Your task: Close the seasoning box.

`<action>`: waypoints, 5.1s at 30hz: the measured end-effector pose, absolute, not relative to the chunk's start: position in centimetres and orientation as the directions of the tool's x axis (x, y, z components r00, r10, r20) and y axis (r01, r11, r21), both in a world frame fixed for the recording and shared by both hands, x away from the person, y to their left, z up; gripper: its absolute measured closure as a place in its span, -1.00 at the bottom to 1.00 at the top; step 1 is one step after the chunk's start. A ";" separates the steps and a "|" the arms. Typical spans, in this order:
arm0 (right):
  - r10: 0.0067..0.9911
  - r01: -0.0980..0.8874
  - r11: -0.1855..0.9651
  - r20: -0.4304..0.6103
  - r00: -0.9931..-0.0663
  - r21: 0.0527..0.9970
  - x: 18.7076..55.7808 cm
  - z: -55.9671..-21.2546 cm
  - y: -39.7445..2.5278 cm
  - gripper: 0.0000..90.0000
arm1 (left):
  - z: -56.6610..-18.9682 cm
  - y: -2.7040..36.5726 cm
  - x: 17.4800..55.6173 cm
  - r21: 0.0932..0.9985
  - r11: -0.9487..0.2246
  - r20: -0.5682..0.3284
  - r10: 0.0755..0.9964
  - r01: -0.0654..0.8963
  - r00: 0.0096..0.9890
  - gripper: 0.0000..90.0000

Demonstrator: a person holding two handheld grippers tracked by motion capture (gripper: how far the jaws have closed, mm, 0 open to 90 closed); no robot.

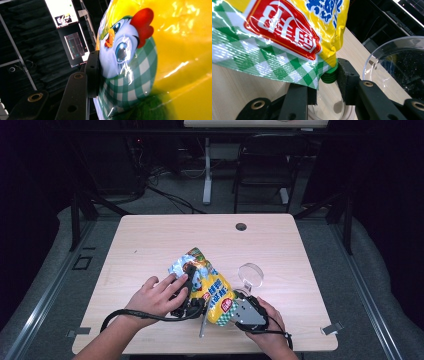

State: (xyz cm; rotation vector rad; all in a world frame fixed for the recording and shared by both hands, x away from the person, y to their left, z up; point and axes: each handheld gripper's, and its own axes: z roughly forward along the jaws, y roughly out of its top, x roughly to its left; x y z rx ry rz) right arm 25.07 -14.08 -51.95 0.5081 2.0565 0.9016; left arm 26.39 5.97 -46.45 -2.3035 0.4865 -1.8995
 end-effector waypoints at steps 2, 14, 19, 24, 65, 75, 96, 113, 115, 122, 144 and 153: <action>0.621 0.038 0.662 -0.519 -0.587 0.749 25.1 -51.9 -14.1 0.58 | -46.4 5.9 26.4 -0.290 -0.942 0.934 -0.317 -0.170 0.164 0.46; 0.633 0.051 0.644 -0.494 -0.597 0.763 25.1 -51.9 -14.2 0.58 | -46.3 5.8 26.3 -0.300 -0.938 0.932 -0.327 -0.174 0.156 0.46; 0.634 0.056 0.640 -0.486 -0.601 0.767 25.1 -52.0 -14.2 0.58 | -46.3 5.8 26.3 -0.306 -0.936 0.930 -0.333 -0.173 0.157 0.46; 0.635 0.061 0.637 -0.478 -0.607 0.768 25.1 -52.0 -14.2 0.58 | -46.3 5.8 26.3 -0.311 -0.934 0.928 -0.338 -0.175 0.155 0.46; 0.663 0.099 0.583 -0.402 -0.632 0.806 25.2 -52.0 -14.4 0.58 | -45.7 5.3 26.1 -0.352 -0.919 0.918 -0.376 -0.178 0.127 0.47; 0.662 0.099 0.583 -0.400 -0.634 0.807 25.2 -52.0 -14.3 0.58 | -45.7 5.2 26.0 -0.362 -0.915 0.917 -0.384 -0.176 0.110 0.47; 0.665 0.097 0.580 -0.401 -0.630 0.808 25.2 -52.0 -14.3 0.58 | -45.4 5.0 25.8 -0.374 -0.910 0.913 -0.395 -0.181 0.099 0.48; 0.667 0.102 0.580 -0.399 -0.629 0.808 25.2 -52.1 -14.4 0.58 | -45.3 4.9 25.7 -0.381 -0.905 0.911 -0.402 -0.189 0.089 0.50; 0.668 0.102 0.579 -0.399 -0.629 0.809 25.2 -52.1 -14.4 0.58 | -45.3 4.8 25.7 -0.382 -0.905 0.911 -0.403 -0.189 0.087 0.50; 0.671 0.101 0.576 -0.398 -0.626 0.812 25.2 -52.0 -14.5 0.57 | -45.2 4.7 25.7 -0.390 -0.901 0.909 -0.410 -0.189 0.078 0.50; 0.669 0.101 0.575 -0.395 -0.630 0.812 25.2 -52.0 -14.5 0.57 | -45.0 4.6 25.6 -0.395 -0.899 0.908 -0.413 -0.189 0.069 0.50; 0.672 0.104 0.568 -0.387 -0.631 0.817 25.2 -51.9 -14.5 0.58 | -44.8 4.4 25.6 -0.404 -0.895 0.904 -0.422 -0.189 0.068 0.50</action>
